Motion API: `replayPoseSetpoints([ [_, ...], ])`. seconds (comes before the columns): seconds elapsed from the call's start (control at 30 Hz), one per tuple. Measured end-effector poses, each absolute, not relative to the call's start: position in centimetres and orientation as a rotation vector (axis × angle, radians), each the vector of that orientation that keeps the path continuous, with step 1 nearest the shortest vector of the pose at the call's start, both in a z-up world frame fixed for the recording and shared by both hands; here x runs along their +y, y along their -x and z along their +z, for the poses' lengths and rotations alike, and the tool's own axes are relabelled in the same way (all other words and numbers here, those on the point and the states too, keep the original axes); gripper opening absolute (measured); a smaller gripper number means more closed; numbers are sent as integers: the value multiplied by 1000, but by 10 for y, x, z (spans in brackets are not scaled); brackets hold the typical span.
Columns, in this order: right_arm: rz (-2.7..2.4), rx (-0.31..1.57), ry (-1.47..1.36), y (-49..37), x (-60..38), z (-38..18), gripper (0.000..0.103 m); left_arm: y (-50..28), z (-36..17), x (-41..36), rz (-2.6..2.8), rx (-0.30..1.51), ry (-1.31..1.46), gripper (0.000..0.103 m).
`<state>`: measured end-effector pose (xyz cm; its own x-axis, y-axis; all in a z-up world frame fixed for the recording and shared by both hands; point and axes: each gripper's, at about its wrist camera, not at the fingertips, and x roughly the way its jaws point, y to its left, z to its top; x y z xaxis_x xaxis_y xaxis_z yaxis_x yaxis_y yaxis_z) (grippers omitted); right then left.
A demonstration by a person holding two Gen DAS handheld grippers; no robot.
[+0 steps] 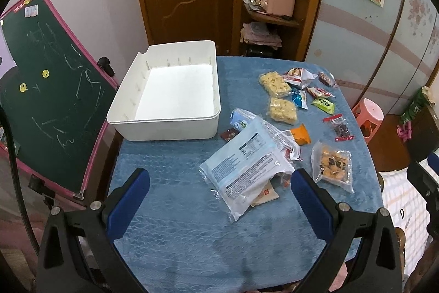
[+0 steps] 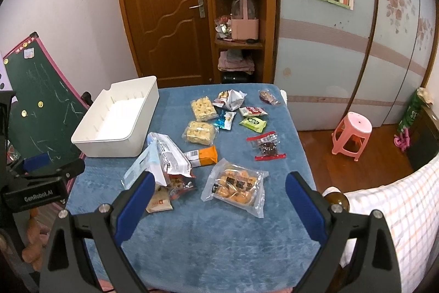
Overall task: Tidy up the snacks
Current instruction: 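Move both grippers toward the snack pile on the table, then grasp the clear-blue printed bag with left gripper while right grasps white wafer pack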
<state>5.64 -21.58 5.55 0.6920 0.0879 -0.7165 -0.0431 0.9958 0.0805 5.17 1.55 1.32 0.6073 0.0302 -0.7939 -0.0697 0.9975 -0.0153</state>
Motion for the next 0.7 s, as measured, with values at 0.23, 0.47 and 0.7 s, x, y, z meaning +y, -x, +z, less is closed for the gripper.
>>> replayPoseSetpoints([
  [0.23,79,833,-55,-61,-214,46,97,-58,3,18,52,941,54,102],
  [0.47,92,851,-51,-70,-212,40,97,-66,-4,17,49,952,41,102],
  [0.7,113,868,-53,-80,-207,34,97,-73,-8,17,58,954,24,102],
])
